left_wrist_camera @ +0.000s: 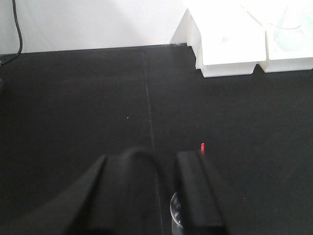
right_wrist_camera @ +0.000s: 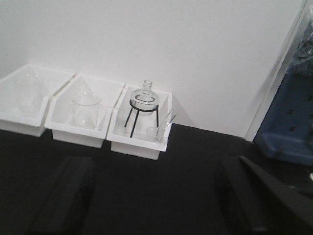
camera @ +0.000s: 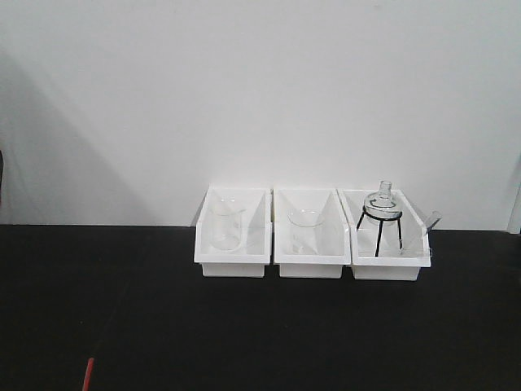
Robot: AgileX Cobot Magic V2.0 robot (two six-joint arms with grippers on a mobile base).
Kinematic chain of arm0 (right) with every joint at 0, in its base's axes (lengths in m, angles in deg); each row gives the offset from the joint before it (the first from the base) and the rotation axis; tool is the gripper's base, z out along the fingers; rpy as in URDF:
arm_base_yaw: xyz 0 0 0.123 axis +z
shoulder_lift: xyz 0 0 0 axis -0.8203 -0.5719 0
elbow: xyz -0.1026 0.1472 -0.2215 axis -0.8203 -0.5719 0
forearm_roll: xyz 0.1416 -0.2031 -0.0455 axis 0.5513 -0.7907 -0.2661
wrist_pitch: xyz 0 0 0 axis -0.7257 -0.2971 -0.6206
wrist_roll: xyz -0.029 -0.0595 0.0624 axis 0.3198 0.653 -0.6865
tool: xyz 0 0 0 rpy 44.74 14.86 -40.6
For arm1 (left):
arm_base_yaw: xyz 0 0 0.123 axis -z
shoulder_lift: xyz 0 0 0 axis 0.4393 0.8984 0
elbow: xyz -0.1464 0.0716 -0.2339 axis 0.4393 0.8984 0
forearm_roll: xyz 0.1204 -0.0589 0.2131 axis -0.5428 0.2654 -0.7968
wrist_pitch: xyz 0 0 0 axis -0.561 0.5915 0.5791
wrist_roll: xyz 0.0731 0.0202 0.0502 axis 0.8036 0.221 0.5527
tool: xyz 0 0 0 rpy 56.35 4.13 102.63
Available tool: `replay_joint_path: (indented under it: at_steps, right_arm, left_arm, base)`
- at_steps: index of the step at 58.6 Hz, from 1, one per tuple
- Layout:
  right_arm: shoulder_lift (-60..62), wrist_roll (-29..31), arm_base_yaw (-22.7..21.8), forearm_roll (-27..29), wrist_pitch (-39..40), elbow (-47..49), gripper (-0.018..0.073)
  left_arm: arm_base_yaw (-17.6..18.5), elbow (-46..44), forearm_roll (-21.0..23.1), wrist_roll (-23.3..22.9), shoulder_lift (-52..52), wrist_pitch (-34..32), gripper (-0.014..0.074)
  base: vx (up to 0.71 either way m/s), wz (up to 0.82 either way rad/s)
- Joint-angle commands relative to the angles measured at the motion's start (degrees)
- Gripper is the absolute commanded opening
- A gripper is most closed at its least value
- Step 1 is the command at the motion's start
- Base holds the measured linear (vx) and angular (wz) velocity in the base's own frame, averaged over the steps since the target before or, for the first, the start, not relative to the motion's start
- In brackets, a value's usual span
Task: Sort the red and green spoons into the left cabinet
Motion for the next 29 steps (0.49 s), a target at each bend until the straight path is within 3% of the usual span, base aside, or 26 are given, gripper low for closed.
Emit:
replay_joint_path:
  at_steps: [1, 14, 21, 29]
  right_arm:
    - [-0.6, 3.2, -0.3, -0.7, 4.1, 2.2, 0.0575]
    - [-3.6, 0.7, -0.3, -0.5, 2.7, 2.2, 0.0608]
    - [-6.4, -0.9, -0.3, 4.1, -2.9, 2.2, 0.0606]
    - [-12.0, 8.1, -0.3, 13.6, -12.9, 2.2, 0.0596]
  left_arm:
    - [0.1, -2.1, 0.8, 0.0, 0.4, -5.0, 0.0531]
    - [0.1, -2.1, 0.8, 0.0, 0.4, -4.8, 0.0587]
    - [0.1, -2.1, 0.8, 0.0, 0.4, -4.5, 0.0587]
    - [0.1, -2.1, 0.8, 0.0, 0.4, -4.4, 0.0587]
  base:
    - [0.0, 0.0]
    - [0.0, 0.0]
    - [0.0, 0.0]
    - [0.0, 0.0]
